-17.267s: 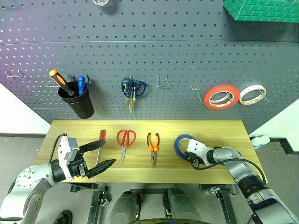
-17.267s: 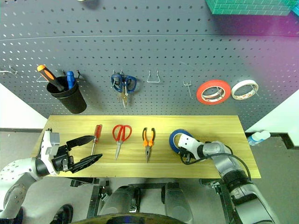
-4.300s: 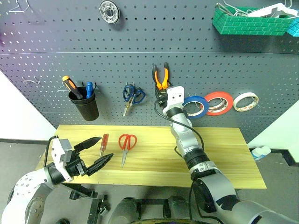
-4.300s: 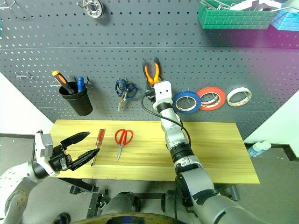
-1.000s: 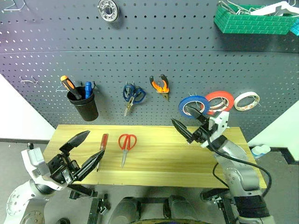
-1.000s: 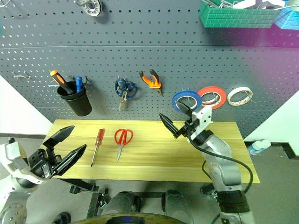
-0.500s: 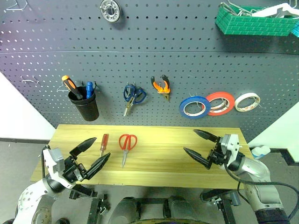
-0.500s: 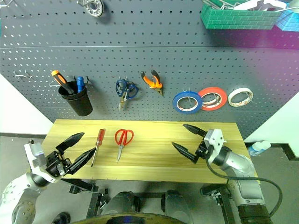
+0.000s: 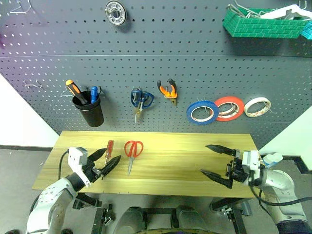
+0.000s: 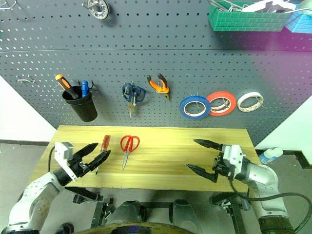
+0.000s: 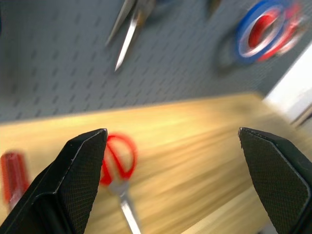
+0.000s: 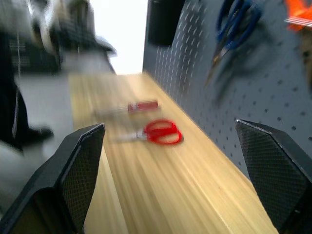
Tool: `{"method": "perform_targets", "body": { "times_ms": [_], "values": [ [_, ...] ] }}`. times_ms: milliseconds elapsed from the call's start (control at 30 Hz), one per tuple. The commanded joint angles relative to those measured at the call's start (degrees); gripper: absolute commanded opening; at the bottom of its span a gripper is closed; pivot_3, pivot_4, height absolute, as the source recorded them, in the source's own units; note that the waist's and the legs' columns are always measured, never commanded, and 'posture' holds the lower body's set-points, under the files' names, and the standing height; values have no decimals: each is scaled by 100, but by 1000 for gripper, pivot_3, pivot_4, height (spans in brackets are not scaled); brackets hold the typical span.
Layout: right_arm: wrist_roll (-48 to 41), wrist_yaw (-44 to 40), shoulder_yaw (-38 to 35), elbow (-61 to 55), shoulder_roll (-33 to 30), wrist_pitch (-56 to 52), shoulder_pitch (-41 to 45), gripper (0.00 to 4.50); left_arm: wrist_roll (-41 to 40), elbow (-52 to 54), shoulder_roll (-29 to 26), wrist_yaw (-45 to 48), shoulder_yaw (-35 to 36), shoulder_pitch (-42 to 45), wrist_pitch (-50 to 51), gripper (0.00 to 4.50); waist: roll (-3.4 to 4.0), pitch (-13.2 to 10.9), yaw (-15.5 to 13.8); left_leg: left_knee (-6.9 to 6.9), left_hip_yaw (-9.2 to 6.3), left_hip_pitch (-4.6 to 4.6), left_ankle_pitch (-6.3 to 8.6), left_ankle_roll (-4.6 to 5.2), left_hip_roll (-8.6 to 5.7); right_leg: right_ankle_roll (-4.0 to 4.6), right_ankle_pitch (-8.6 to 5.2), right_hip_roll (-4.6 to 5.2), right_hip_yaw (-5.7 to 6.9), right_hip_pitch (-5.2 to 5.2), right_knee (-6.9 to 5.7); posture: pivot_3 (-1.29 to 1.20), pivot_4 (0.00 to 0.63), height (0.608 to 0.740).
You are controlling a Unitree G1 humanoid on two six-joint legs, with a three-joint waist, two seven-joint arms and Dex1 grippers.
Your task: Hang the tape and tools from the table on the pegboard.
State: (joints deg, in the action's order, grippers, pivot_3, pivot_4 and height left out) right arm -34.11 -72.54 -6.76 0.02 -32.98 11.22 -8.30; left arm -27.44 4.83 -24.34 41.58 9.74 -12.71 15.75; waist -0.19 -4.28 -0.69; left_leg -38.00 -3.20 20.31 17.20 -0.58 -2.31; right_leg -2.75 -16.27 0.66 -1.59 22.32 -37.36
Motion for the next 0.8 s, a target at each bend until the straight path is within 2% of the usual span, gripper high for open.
{"method": "perform_targets", "body": {
  "times_ms": [33,200,367,533,667,800],
  "values": [
    [-546,16,-206,-466,87,-354,-51,4469,230,-404,135,-556,27,365,234,4500,-3,9,-6,0,-1,0,0,0,0,0,0,0,0,1,0,-29,0,734],
    [-1051,44,-307,-889,162,-883,-215,4469,226,-535,215,-893,-61,707,984,4500,-5,24,-6,-1,-1,4,0,0,0,7,20,3,1,1,2,-38,1,734],
    [-638,-30,-116,-913,263,-674,-370,4469,644,-478,283,-1275,-387,861,1217,4500,-5,32,-4,-1,0,5,1,-1,-1,7,21,5,1,2,3,-45,9,734],
    [-443,5,9,-1026,357,-608,-332,4469,1230,-294,416,-2241,-791,973,2151,4500,2,35,6,-1,1,3,1,-1,-1,3,19,4,0,2,2,-50,16,734],
    [-219,-6,118,-1056,432,-425,-355,4469,843,-184,745,-2403,-586,1217,2865,4500,1,34,-4,-1,-1,4,1,-1,0,5,21,3,1,3,1,-48,25,734],
    [-45,-144,189,-1020,412,-209,-426,4469,1172,-389,802,-2607,-915,1656,3216,4500,-1,33,-7,-4,-2,5,0,-2,-1,-2,17,4,4,2,1,-46,29,734]
  ]
}}
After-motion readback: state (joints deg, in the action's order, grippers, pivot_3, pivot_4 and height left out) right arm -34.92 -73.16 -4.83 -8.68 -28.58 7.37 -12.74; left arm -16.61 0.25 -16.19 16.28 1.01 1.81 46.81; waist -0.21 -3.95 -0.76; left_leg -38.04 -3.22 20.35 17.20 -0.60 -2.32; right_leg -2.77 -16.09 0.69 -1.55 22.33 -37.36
